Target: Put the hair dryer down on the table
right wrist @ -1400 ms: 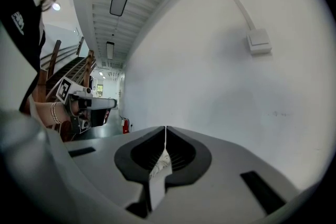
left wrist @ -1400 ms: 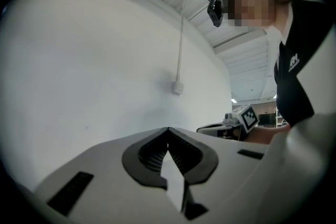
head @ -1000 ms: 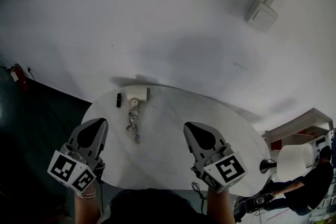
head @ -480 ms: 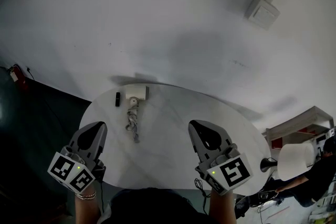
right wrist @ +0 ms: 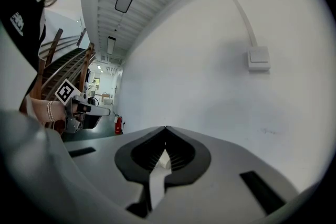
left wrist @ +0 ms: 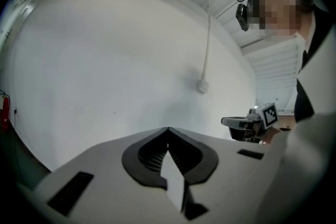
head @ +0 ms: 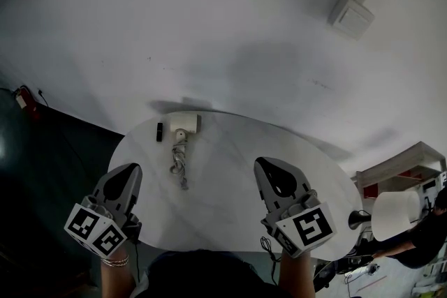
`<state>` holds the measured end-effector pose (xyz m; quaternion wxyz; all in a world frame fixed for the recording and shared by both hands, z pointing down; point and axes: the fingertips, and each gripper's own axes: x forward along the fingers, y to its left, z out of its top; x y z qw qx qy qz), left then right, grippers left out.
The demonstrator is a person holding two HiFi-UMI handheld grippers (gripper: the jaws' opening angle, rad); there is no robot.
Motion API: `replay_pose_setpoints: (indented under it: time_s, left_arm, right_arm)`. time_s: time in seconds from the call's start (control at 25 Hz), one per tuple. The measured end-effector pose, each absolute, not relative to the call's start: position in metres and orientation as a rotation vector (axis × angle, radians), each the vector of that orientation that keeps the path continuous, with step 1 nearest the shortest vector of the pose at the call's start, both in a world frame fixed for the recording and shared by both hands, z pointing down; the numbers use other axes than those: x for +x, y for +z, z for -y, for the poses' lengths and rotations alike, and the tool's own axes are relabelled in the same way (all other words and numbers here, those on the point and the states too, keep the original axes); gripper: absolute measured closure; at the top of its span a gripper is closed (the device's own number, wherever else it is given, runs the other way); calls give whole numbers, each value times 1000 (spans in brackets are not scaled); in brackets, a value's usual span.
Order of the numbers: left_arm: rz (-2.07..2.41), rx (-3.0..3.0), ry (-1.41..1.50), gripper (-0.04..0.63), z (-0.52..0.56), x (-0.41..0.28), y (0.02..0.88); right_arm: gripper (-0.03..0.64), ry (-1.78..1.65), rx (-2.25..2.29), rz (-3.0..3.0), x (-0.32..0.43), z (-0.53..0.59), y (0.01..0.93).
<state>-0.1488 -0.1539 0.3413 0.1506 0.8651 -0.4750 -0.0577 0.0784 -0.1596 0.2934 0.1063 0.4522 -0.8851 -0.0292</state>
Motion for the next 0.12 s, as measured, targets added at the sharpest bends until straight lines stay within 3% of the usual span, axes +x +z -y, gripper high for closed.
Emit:
replay_pose_setpoints:
  time_s: [0.12]
  left_arm:
    - [1368, 2481, -153, 578, 153, -151, 343]
  right_arm:
    - [598, -87, 1340, 2609, 78, 161, 292]
